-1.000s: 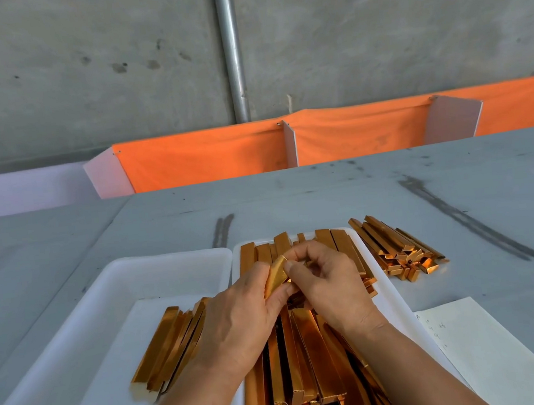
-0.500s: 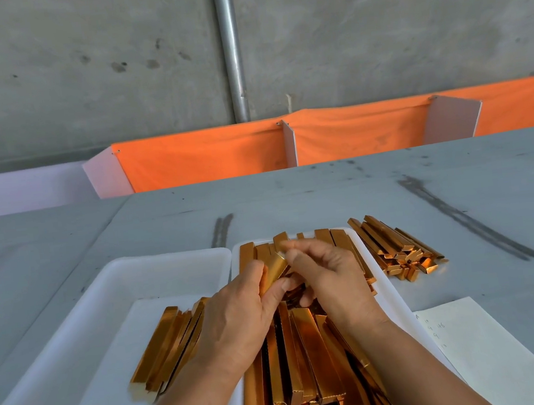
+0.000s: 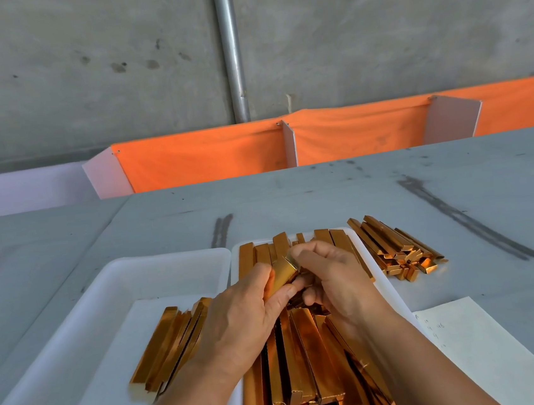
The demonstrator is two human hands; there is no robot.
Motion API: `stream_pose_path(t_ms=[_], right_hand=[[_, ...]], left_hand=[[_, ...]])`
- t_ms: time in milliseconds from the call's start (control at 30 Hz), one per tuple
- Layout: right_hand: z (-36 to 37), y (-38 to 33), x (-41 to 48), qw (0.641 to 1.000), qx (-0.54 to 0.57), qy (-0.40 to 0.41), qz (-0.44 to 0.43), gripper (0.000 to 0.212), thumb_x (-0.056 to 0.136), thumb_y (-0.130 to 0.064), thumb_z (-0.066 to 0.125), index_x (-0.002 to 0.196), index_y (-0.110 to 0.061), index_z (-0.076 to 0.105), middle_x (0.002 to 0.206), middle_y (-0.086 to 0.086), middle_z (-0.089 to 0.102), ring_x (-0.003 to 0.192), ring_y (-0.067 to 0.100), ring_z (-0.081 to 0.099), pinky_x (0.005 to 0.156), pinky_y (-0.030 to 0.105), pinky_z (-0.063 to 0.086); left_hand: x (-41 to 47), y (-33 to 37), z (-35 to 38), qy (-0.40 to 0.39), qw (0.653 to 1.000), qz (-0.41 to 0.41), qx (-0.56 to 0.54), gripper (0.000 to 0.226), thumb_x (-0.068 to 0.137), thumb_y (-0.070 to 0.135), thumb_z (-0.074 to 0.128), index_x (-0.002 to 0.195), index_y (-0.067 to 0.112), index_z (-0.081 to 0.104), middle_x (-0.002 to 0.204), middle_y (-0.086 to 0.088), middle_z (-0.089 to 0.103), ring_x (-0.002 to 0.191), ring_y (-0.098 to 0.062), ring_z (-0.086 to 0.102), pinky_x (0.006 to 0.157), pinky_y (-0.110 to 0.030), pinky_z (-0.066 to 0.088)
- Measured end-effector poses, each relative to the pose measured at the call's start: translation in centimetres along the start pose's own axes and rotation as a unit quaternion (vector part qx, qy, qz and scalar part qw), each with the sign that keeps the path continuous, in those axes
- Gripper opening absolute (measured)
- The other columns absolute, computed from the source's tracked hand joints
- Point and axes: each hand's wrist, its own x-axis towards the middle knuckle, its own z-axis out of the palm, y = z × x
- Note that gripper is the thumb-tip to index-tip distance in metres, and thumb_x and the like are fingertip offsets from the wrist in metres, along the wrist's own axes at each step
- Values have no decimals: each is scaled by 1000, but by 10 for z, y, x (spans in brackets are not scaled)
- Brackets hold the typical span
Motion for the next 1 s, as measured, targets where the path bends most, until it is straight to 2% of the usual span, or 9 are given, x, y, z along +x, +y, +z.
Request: stream_pose_path(t_ms=[233,400,700,1000], right_hand=[[1,1,-1,999,-14,10,-28,9,87,-21,72,79,-21,73,67,12,64,48,15,52,50,21,47],[1,0,-1,999,-14,19,-33,11,88,-14,71,77,-16,72,63,11,64,46,15,52,49,20,48],[-1,-3,-1,999,27,22,-14,13,89,-12,70,76,-11,70,62,16,65,41,17,54,45,22,49],[-1,-5,-1,1000,13,18,-10,8,87,-12,72,79,-14,72,65,15,65,44,17,56,47,22,49]], left_hand=[[-1,-1,1,2,1000,3,17,37,82,78,21,90,43,29,61,14,43,54,0,47,43,-14,28],[-1,-2,2,-2,1000,10,15,36,84,78,23,90,42,28,60,15,40,53,1,44,43,-13,26],[-1,-2,0,3,1000,21,1,42,85,76,25,98,38,38,61,15,41,55,0,47,46,-13,34],[-1,-5,6,10,1000,18,-16,41,86,80,25,93,41,35,61,16,40,53,0,47,45,-11,29]])
